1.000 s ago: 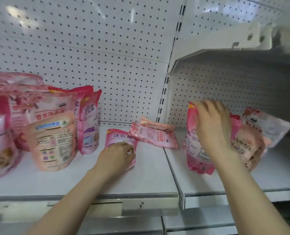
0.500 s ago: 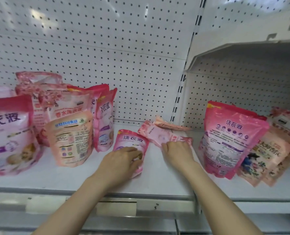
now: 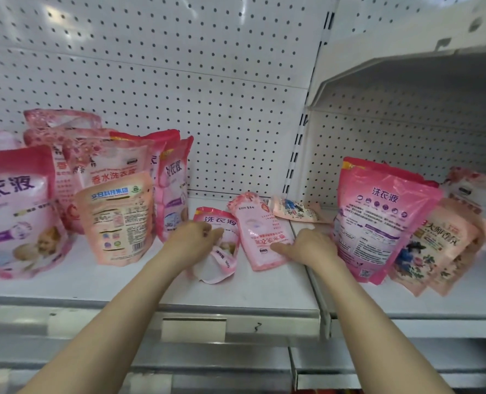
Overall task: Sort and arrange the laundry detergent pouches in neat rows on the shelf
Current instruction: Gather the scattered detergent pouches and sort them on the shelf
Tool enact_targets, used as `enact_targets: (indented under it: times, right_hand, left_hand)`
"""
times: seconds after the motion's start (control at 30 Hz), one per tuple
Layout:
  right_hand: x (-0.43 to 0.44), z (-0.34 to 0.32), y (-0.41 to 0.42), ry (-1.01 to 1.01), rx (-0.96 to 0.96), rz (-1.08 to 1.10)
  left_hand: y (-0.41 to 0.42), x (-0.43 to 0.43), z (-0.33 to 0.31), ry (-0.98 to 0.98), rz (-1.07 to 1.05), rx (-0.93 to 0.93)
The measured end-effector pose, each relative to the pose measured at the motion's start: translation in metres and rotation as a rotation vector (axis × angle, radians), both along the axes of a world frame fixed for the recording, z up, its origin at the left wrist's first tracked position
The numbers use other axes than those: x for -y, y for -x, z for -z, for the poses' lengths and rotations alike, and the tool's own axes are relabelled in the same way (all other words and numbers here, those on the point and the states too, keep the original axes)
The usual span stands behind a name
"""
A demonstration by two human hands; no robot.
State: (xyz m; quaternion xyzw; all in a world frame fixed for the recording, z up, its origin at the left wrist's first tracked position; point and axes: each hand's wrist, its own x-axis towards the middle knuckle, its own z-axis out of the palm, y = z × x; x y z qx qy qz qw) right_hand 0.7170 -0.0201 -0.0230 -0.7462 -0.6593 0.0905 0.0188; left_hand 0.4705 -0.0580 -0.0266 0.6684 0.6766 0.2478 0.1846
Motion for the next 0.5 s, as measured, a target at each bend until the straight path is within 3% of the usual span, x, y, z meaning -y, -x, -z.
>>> enact_targets:
  times: [0.17,0.33,0.5]
  right_hand:
    - [0.008,-0.006,0.006,0.033,-0.275,-0.032]
    - [0.019,-0.025,0.005,-0.576,-0.232,-0.064]
    - [0.016,-0.068,0.016,-0.908,-0.252,-0.176]
  left_hand:
    - [0.000,0.003,-0.010,0.149,-0.076,0.131]
    - [-0.007,0.014,-0.015,0.254,0.005,0.139]
    - [-0.004,0.019,-0.011,0.313,-0.083,0.639]
